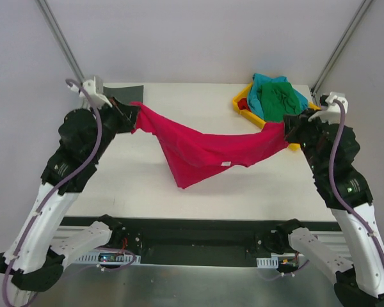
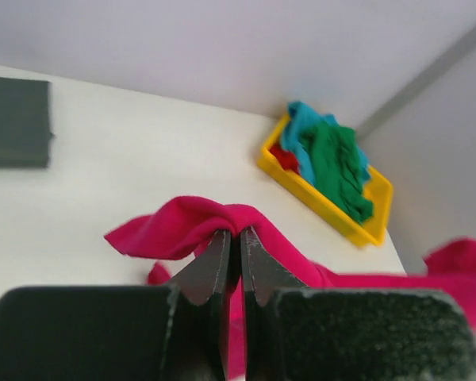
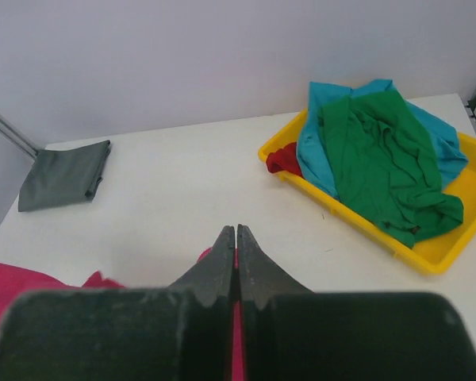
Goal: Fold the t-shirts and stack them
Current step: Flatten out the tshirt
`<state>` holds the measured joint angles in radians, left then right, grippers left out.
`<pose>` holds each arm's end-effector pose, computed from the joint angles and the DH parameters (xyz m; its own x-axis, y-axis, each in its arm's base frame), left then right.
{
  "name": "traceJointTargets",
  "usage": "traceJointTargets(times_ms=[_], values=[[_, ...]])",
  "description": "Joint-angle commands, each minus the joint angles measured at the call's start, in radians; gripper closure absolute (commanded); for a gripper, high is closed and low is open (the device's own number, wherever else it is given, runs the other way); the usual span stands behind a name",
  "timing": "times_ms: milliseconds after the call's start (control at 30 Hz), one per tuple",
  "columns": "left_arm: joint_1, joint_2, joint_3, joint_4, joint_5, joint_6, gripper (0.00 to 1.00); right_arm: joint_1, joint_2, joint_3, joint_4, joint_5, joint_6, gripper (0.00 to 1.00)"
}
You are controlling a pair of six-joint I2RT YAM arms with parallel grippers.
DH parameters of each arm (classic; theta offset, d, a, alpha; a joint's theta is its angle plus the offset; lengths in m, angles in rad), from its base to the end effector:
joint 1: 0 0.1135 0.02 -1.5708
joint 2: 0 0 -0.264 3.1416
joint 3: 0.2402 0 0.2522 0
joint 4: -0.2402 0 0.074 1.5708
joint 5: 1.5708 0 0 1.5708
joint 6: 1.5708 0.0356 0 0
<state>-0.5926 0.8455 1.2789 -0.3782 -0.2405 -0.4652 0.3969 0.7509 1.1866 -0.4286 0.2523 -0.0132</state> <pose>0.1295 -0.0770 0.4744 -0.1139 -0.4485 -0.8865 0.3290 0.8249 -0.4597 0.1254 0.0429 0.4522 0.0085 -0.0103 -0.9999 -0.1440 0.9895 -0.0114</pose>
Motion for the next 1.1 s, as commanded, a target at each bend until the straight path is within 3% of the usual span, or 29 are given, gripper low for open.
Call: traceJointTargets(times_ms=[0, 100, 300, 400, 467, 567, 667, 767, 900, 1033, 1067], values=[[0.305, 0.206, 0.156, 0.016, 0.287, 0.013, 1.00, -0.003, 0.193, 0.139, 0.043, -0.059, -0.024, 0.99], [0.517, 0.395, 0.359, 0.016, 0.553, -0.044, 1.00, -0.001, 0.361, 0.284, 0.073, -0.059, -0.031, 1.00], [0.749, 0.829, 0.963, -0.022, 0.970, -0.218, 1.00, 0.000, 0.698, 0.806, 0.002, -0.076, -0.053, 0.99], [0.826, 0.958, 1.224, -0.024, 1.093, -0.331, 1.00, 0.000, 0.795, 0.987, -0.061, -0.056, -0.062, 0.99], [0.865, 0.951, 1.248, -0.022, 1.119, -0.345, 1.00, 0.000, 0.806, 1.010, -0.068, -0.062, -0.067, 0.99], [0.886, 0.809, 1.058, -0.024, 1.115, -0.276, 1.00, 0.000, 0.751, 0.922, -0.050, -0.080, -0.062, 0.99], [0.887, 0.588, 0.657, -0.024, 1.086, -0.178, 1.00, 0.000, 0.645, 0.713, -0.015, -0.100, -0.067, 0.99], [0.887, 0.300, 0.188, -0.024, 0.930, -0.148, 1.00, 0.000, 0.518, 0.462, 0.013, -0.076, -0.064, 0.99], [0.852, -0.013, -0.345, -0.016, 0.749, -0.300, 1.00, -0.013, 0.369, 0.109, -0.012, 0.069, -0.053, 0.99], [0.746, -0.127, -0.631, -0.004, 0.755, -0.291, 1.00, -0.062, 0.329, -0.053, -0.105, 0.061, -0.021, 0.99], [0.725, -0.150, -0.683, -0.005, 0.750, -0.297, 0.88, -0.066, 0.332, -0.083, -0.125, 0.058, -0.021, 0.98]])
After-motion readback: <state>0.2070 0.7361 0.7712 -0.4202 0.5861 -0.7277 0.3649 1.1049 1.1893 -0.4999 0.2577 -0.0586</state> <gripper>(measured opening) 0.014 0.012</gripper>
